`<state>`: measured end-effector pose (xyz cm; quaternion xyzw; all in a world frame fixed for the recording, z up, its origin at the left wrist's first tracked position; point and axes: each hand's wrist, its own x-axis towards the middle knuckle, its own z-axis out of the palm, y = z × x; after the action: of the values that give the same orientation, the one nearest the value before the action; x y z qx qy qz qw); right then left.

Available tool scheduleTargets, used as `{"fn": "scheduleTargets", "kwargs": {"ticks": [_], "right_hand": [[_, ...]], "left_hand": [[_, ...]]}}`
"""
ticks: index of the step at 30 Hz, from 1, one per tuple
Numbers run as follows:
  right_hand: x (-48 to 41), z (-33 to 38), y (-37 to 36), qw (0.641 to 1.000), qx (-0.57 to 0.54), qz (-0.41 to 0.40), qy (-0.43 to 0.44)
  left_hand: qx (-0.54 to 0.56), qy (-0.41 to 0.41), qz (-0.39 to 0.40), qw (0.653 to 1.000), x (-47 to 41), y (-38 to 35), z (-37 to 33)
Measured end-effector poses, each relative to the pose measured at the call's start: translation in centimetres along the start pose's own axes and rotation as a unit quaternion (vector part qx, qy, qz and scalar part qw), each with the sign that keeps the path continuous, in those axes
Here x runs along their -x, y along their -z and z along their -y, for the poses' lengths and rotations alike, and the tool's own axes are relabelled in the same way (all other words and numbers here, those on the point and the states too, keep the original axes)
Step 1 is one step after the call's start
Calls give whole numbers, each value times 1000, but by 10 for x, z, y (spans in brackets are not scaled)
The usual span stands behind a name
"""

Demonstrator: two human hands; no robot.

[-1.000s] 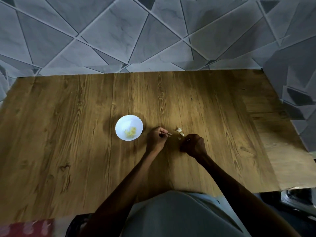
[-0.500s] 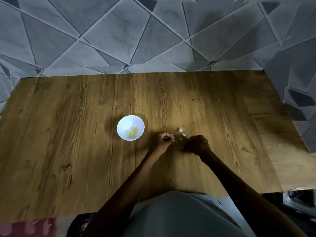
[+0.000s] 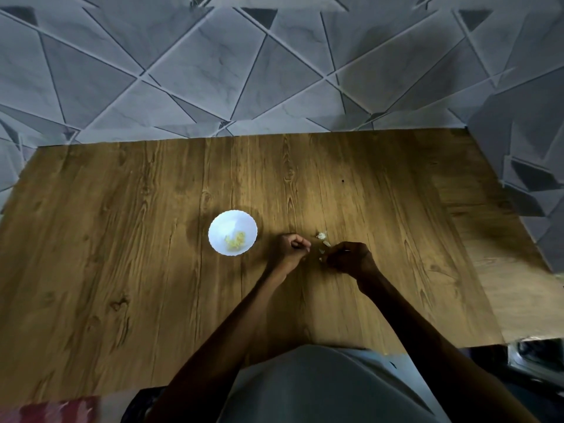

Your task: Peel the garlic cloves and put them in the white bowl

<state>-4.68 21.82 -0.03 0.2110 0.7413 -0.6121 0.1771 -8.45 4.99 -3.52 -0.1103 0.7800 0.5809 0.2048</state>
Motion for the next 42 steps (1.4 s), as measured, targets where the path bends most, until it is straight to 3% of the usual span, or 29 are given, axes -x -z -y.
{"fn": "scheduleTargets", "kwargs": {"ticks": [5,10,20,25,28,34,37,40,42], "right_hand": [[2,3,-4,1000,6,8,20],[5,1,-9,999,-13,20,25],[10,-4,-19,996,-17,81,42],[8,-9,-24,995,41,49,75],[10,-14,-26,987,83,74,115],[12,-18,-13,982,-17,170,80],[9,-22,-19,982,103,109,113],[4,-25,-27,918,301,63,251],[7,-24,-31,900,346,65,256]], "left_hand": [[4,-4,6,1000,2,1,2],[40,-8,71,997,17,4,15],[52,13,53,997,24,9,32],[19,19,61,998,31,11,33],[26,18,87,996,38,16,29],[111,60,164,978,56,38,25],[76,43,127,988,55,37,27],[43,44,71,996,56,36,29],[33,46,53,997,55,37,33]]}}
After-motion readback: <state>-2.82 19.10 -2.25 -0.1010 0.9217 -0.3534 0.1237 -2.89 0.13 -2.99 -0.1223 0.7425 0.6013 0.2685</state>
